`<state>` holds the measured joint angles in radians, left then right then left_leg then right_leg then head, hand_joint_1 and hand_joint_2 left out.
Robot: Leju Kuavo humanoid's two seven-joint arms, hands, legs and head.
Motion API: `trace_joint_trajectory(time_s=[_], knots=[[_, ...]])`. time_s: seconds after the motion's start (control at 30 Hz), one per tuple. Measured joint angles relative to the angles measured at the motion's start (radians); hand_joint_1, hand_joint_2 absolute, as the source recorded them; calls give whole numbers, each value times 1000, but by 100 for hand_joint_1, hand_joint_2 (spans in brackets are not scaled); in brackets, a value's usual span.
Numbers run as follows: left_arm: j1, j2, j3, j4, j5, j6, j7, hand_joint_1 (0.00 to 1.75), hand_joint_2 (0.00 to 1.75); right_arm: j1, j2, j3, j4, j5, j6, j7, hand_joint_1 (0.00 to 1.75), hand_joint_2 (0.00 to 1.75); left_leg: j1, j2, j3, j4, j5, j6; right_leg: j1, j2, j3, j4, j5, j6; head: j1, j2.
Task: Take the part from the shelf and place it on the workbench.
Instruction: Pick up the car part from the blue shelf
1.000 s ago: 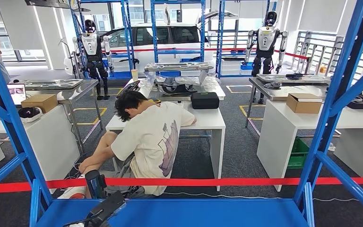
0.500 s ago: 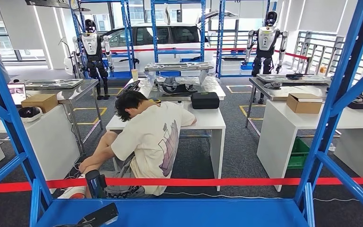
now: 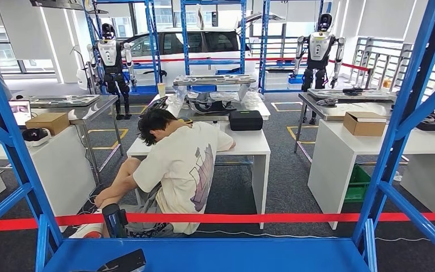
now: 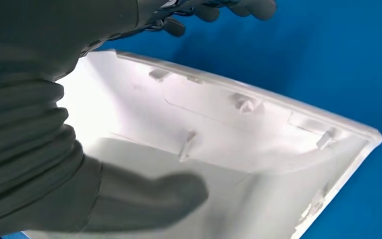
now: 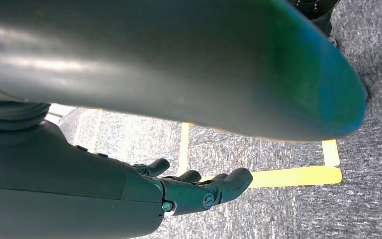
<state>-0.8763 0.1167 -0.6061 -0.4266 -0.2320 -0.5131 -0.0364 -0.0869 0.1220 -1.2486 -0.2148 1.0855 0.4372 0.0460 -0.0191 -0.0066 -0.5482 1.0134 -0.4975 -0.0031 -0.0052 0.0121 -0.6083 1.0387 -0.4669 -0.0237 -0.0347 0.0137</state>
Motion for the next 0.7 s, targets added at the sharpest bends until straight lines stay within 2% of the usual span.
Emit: trace_joint_trajectory(time_s=[0.1,0.7], knots=[[0,-3,-8,2,1,0,-9,171,175,0,0,0,0,-4,0,0,0,0,0,0,0,0,0,0,0,0,0,0,0,0,0,0],[3,-1,-23,4,20,-2,-43,175,175,1,-1,0,0,-6,0,-15,0,0,0,0,0,0,0,0,0,0,0,0,0,0,0,0]])
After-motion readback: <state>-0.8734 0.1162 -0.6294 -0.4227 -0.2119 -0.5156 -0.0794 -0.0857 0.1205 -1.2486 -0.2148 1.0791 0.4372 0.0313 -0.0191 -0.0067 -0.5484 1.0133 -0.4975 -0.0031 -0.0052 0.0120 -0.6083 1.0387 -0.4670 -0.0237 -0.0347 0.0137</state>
